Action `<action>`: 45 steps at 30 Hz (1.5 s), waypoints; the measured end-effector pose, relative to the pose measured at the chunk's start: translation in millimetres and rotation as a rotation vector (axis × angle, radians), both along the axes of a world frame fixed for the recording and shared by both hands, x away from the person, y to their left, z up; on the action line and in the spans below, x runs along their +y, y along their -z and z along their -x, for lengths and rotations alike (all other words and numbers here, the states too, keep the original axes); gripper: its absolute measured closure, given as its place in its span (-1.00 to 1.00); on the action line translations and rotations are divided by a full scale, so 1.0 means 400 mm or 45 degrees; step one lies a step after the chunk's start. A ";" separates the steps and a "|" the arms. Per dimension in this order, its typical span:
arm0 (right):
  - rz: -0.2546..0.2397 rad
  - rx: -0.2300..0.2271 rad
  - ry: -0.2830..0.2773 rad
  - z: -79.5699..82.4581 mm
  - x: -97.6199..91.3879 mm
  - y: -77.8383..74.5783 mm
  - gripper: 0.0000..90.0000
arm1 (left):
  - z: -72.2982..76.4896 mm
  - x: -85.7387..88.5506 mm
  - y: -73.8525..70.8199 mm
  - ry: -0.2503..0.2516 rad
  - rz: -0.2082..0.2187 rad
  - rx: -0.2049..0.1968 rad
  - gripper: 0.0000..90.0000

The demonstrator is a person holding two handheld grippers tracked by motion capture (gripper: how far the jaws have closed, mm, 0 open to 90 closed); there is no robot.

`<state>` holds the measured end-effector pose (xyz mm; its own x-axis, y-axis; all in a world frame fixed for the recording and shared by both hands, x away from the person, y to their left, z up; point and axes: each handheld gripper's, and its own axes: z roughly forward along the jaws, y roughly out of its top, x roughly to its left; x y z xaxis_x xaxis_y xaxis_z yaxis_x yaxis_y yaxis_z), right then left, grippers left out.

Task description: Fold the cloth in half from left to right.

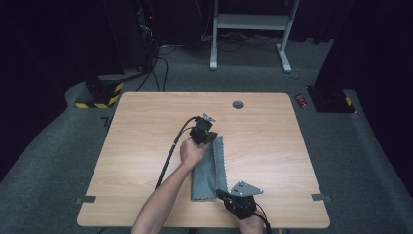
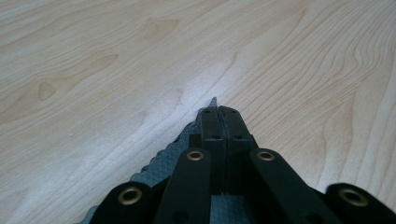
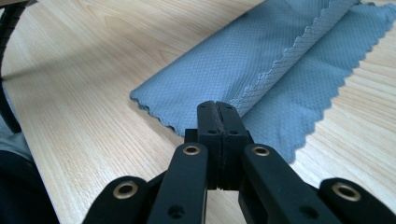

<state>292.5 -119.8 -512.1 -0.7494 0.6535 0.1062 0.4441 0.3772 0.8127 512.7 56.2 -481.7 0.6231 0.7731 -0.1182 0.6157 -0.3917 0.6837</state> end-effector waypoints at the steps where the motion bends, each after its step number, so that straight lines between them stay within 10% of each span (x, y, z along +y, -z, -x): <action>1: 0.003 0.000 0.004 0.000 -0.003 0.000 0.99 | -0.002 -0.005 0.003 0.004 -0.002 0.007 0.99; 21: 0.064 0.064 0.084 -0.014 -0.030 0.021 0.98 | -0.018 -0.038 0.045 -0.017 -0.011 0.020 0.96; 28: 0.056 0.059 0.132 -0.022 -0.039 0.015 0.76 | -0.008 -0.016 0.024 -0.048 0.022 0.006 0.32; 37: 0.083 0.003 0.163 -0.082 -0.050 -0.025 0.66 | 0.070 0.092 -0.005 -0.122 0.027 -0.051 0.06; 45: 0.144 0.039 0.129 -0.216 -0.019 -0.022 0.49 | 0.224 0.166 0.045 -0.145 0.017 -0.078 0.01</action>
<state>379.1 -127.3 -503.1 -0.6763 0.7350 0.0489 0.5083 0.4177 0.7531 423.1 122.8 -499.8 0.5376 0.8380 -0.0933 0.6124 -0.3119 0.7264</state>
